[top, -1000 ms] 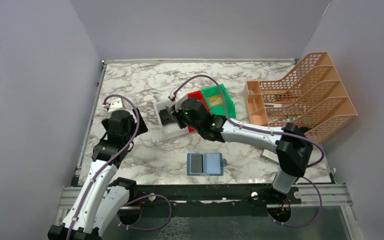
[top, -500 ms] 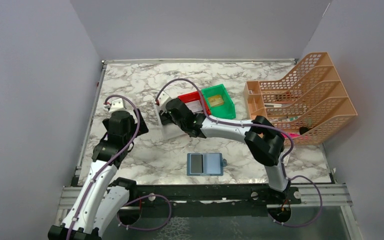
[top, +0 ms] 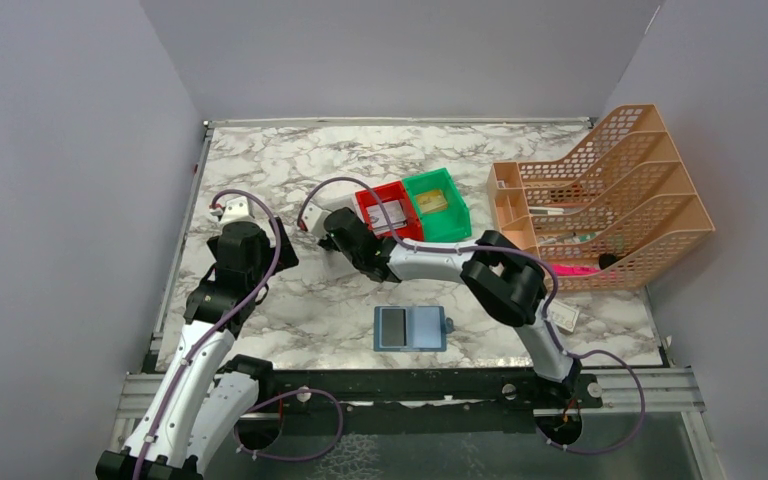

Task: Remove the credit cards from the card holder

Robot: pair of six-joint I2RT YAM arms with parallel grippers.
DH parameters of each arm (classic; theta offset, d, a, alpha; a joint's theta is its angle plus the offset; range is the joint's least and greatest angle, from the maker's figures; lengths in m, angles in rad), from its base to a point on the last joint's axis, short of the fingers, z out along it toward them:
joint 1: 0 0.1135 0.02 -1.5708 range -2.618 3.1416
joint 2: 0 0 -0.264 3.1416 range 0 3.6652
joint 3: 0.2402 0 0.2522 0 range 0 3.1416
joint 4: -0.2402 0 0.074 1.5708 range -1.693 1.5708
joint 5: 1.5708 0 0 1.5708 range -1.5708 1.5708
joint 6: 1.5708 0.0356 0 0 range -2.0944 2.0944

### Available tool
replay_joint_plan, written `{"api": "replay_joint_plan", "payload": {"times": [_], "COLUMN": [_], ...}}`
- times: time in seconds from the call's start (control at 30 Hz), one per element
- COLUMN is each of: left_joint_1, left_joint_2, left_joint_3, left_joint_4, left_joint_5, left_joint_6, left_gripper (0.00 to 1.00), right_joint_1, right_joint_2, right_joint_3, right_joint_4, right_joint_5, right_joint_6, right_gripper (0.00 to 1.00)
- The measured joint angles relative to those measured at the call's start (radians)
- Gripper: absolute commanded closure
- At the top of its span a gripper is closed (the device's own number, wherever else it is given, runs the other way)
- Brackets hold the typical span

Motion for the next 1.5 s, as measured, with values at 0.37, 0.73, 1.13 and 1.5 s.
{"api": "replay_joint_plan", "payload": {"times": [0.37,0.73,1.13,1.5], "left_joint_1": [0.0,0.0,0.0,0.0], "left_joint_2": [0.009,0.015,0.018,0.03], "left_joint_3": [-0.002,-0.003,-0.018,-0.02], "left_joint_4": [0.001,0.002,0.023,0.03], "left_joint_5": [0.018,0.037,0.093,0.104], "left_joint_6": [0.008,0.012,0.014,0.015], "left_gripper": [0.01,0.01,0.01,0.01], "right_joint_1": [0.001,0.001,0.001,0.13], "right_joint_2": [-0.002,-0.287,-0.715,-0.754], "right_joint_3": [0.002,-0.178,-0.66,-0.792], "right_joint_4": [-0.061,-0.082,-0.14,-0.344], "right_joint_5": [-0.107,-0.144,-0.272,-0.225], "right_joint_6": [0.027,0.273,0.89,1.164], "right_gripper": [0.6,0.57,0.63,0.62]}}
